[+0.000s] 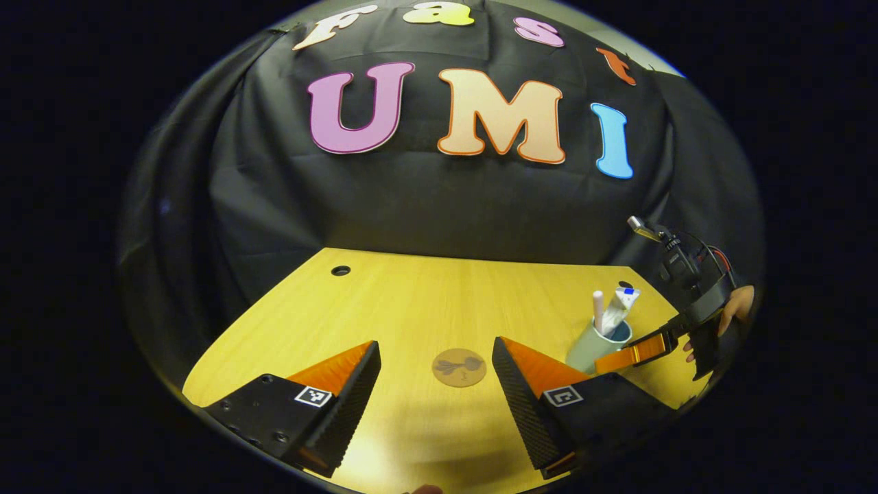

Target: Put the toothbrush and toothpaste on the desktop into the cup, then pick up the cup and place it on the coaster on the desktop.

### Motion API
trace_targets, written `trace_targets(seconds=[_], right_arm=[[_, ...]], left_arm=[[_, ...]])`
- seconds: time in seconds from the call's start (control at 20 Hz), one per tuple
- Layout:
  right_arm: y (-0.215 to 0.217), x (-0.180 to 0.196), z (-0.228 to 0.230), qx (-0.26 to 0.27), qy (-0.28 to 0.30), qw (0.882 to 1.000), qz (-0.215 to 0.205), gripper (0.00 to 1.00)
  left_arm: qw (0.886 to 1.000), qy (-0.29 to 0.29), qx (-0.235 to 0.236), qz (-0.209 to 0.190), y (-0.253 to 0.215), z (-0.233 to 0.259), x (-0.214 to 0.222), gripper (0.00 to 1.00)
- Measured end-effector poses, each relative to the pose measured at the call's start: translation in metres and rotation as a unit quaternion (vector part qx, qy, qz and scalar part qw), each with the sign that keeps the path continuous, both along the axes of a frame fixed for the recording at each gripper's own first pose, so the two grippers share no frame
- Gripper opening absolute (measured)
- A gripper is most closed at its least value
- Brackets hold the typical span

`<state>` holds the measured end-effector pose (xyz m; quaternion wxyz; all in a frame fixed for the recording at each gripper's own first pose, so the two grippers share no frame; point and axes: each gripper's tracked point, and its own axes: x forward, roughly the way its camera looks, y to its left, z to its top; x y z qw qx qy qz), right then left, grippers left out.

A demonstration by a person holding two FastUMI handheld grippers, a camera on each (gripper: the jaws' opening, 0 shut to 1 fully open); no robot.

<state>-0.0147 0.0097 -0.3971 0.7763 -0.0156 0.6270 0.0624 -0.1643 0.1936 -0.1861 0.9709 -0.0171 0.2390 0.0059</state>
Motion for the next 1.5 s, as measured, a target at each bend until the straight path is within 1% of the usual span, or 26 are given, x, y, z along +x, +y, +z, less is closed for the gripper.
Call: trace_targets(seconds=[0.05,0.1,0.15,0.2,0.25,0.3,0.35,0.4,0.45,0.6,0.65,0.7,0.75,0.8,1.0,1.05,1.1,1.15,1.5], right_arm=[[0.000,0.003,-0.004,-0.004,0.005,1.000,0.002,0.88],[-0.002,0.004,-0.009,-0.013,0.011,1.000,0.002,0.84],[-0.003,0.004,-0.013,-0.019,0.016,1.000,0.003,0.89],[-0.005,0.006,-0.016,-0.026,0.021,0.999,0.004,0.81],[-0.009,0.006,-0.021,-0.033,0.029,0.999,0.003,0.88],[-0.011,0.007,-0.023,-0.039,0.032,0.999,0.005,0.79],[-0.012,0.006,-0.026,-0.036,0.039,0.999,0.006,0.80],[-0.012,0.004,-0.027,-0.036,0.047,0.998,0.007,0.73],[-0.011,0.000,-0.029,-0.036,0.059,0.998,0.008,0.70],[-0.011,-0.003,-0.030,-0.048,0.066,0.996,0.030,0.28],[-0.010,-0.004,-0.033,-0.049,0.065,0.996,0.037,0.33],[-0.009,-0.003,-0.032,-0.050,0.060,0.996,0.039,0.33],[-0.005,-0.003,-0.033,-0.049,0.058,0.996,0.043,0.27],[-0.006,-0.004,-0.034,-0.047,0.057,0.996,0.045,0.31],[-0.004,-0.002,-0.035,-0.030,0.045,0.997,0.052,0.31],[-0.003,-0.002,-0.037,-0.023,0.046,0.997,0.053,0.28],[-0.002,-0.002,-0.035,-0.018,0.043,0.997,0.055,0.28],[-0.001,0.000,-0.036,-0.015,0.040,0.997,0.061,0.31],[0.012,0.004,-0.038,0.016,0.029,0.995,0.093,0.31]], left_arm=[[1.000,-0.001,0.003,0.005,0.006,0.000,-0.002,0.95],[1.000,-0.002,0.005,0.009,0.012,0.000,-0.003,0.95],[1.000,-0.002,0.006,0.013,0.016,-0.001,-0.004,0.95],[1.000,-0.001,0.007,0.016,0.022,0.000,-0.005,0.95],[1.000,0.001,0.007,0.020,0.030,0.004,-0.007,0.95],[1.000,0.002,0.008,0.023,0.036,0.006,-0.007,0.95],[1.000,0.003,0.008,0.027,0.039,0.006,-0.007,0.95],[1.000,0.004,0.008,0.030,0.044,0.006,-0.009,0.95],[0.999,0.003,0.008,0.033,0.049,0.005,-0.009,0.95],[0.999,0.003,0.009,0.036,0.055,0.004,-0.009,0.95],[0.999,0.003,0.009,0.036,0.056,0.004,-0.009,0.95],[0.999,0.004,0.008,0.036,0.058,0.004,-0.008,0.95],[0.999,0.004,0.008,0.037,0.059,0.004,-0.008,0.95],[0.999,0.003,0.007,0.037,0.062,0.003,-0.008,0.95],[0.999,0.003,0.009,0.040,0.069,0.003,-0.008,0.95],[0.999,0.003,0.009,0.040,0.071,0.002,-0.009,0.95],[0.999,0.004,0.008,0.042,0.073,0.001,-0.010,0.95],[0.999,0.004,0.007,0.044,0.076,0.001,-0.010,0.95],[0.998,0.005,0.001,0.062,0.102,0.000,-0.019,0.95]])
